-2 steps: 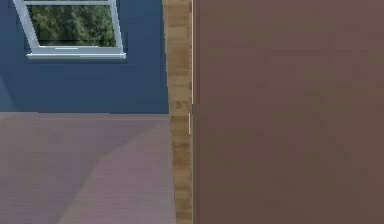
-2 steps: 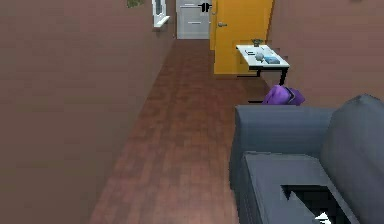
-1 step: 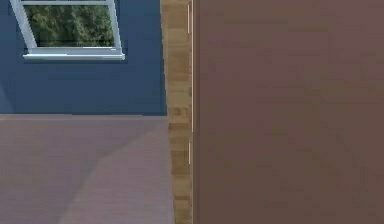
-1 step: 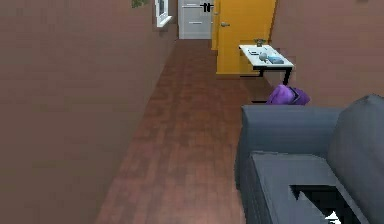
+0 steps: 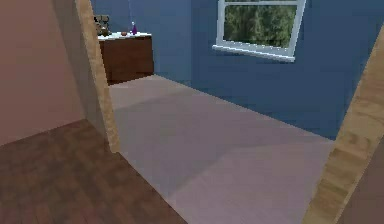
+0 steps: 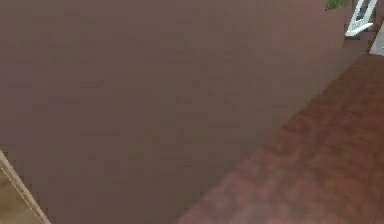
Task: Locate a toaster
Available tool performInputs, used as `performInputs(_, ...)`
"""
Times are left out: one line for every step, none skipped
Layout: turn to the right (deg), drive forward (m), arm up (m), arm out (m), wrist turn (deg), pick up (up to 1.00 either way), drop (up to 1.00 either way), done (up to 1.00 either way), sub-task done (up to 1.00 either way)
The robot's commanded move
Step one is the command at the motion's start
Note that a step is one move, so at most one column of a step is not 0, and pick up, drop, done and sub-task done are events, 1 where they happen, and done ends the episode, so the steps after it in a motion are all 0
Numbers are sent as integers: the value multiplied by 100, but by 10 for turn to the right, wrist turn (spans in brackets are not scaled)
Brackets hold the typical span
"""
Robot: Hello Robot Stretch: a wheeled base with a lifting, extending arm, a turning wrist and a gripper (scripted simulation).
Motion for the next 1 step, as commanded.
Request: performInputs(-240, 0, 0, 0, 0, 0, 0, 0, 0)
